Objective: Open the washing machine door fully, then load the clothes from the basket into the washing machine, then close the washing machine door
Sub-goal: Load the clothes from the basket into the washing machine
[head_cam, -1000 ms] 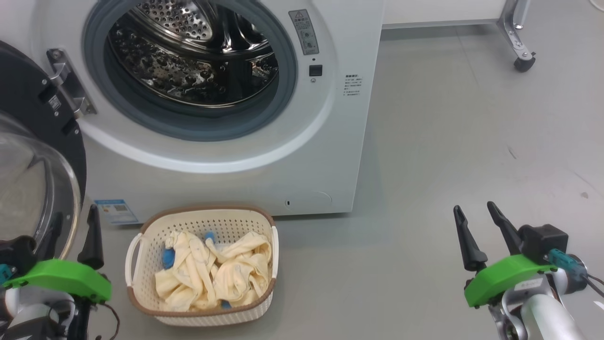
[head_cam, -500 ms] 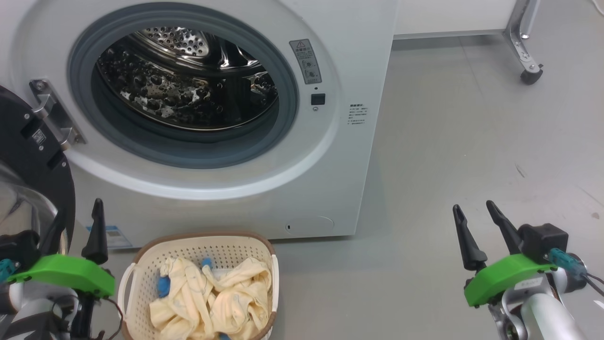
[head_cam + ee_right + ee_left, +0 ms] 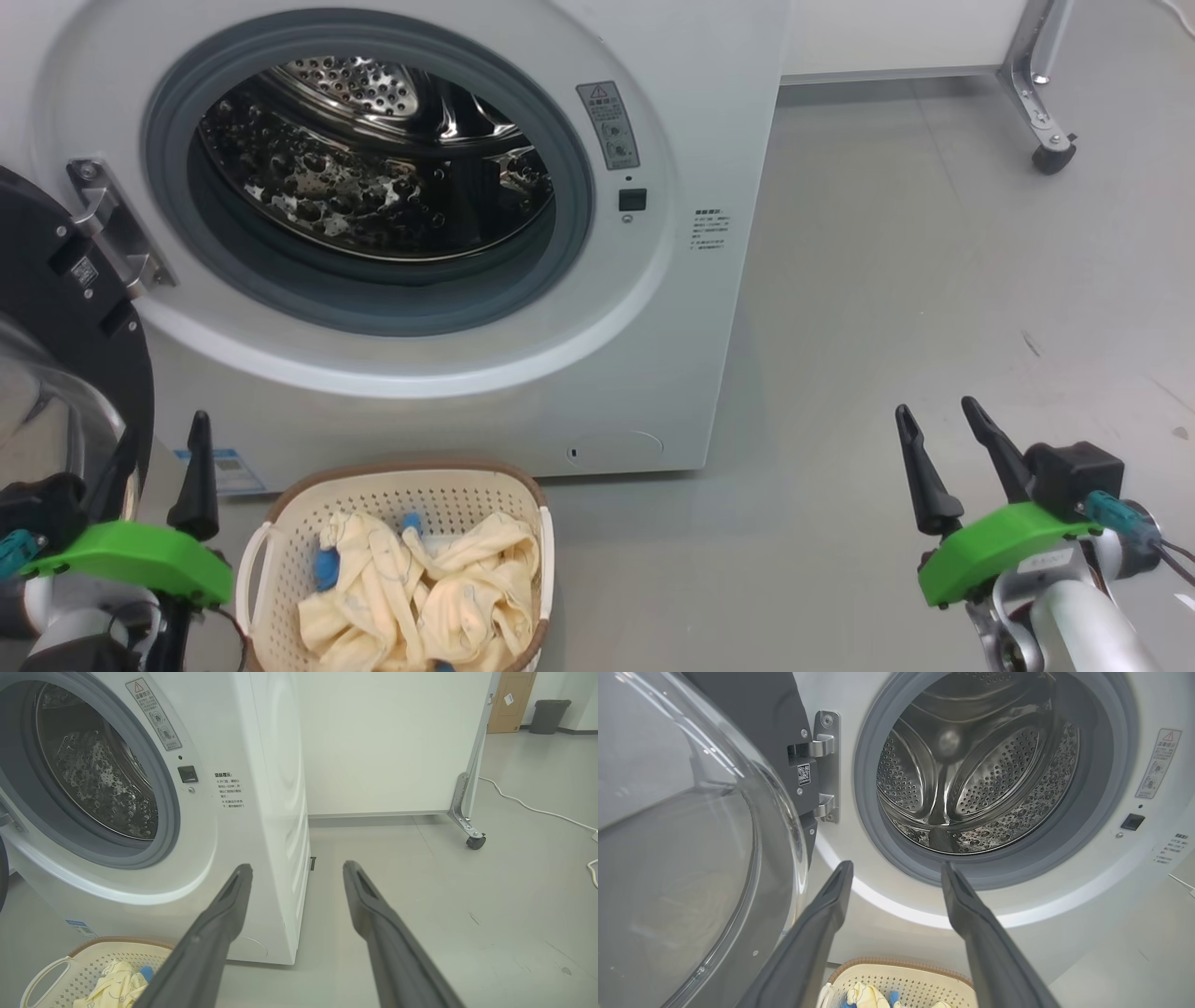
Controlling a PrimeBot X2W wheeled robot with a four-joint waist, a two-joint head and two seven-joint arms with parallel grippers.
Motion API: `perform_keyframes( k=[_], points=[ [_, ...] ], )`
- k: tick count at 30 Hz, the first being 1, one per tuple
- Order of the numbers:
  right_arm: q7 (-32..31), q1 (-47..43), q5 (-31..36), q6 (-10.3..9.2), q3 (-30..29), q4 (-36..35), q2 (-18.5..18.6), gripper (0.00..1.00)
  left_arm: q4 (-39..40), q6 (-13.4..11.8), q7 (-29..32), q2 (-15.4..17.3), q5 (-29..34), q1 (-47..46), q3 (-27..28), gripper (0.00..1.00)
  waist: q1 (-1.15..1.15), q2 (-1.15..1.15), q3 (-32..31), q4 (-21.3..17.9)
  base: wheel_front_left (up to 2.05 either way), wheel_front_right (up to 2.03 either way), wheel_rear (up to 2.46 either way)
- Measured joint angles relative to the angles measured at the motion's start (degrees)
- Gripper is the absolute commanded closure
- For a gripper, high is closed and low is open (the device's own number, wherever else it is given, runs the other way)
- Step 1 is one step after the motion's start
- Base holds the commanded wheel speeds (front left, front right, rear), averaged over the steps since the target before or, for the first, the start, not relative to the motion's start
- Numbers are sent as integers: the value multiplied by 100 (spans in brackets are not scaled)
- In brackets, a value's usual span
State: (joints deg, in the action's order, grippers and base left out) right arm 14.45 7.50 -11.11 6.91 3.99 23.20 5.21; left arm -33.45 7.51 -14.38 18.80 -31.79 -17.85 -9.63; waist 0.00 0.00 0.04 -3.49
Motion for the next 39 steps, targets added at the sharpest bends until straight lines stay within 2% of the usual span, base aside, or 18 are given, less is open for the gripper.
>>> perform_keyframes(
  k=[20,39],
  points=[
    [0,-1,0,0,89,-1,0,0,-125,0,0,2,-207,30,-316,0,0,0,36,-157,0,0,0],
    [0,223,-57,0,142,-105,10,0,-1069,0,1,-54,-631,21,-887,0,0,0,633,-590,0,0,0]
  ],
)
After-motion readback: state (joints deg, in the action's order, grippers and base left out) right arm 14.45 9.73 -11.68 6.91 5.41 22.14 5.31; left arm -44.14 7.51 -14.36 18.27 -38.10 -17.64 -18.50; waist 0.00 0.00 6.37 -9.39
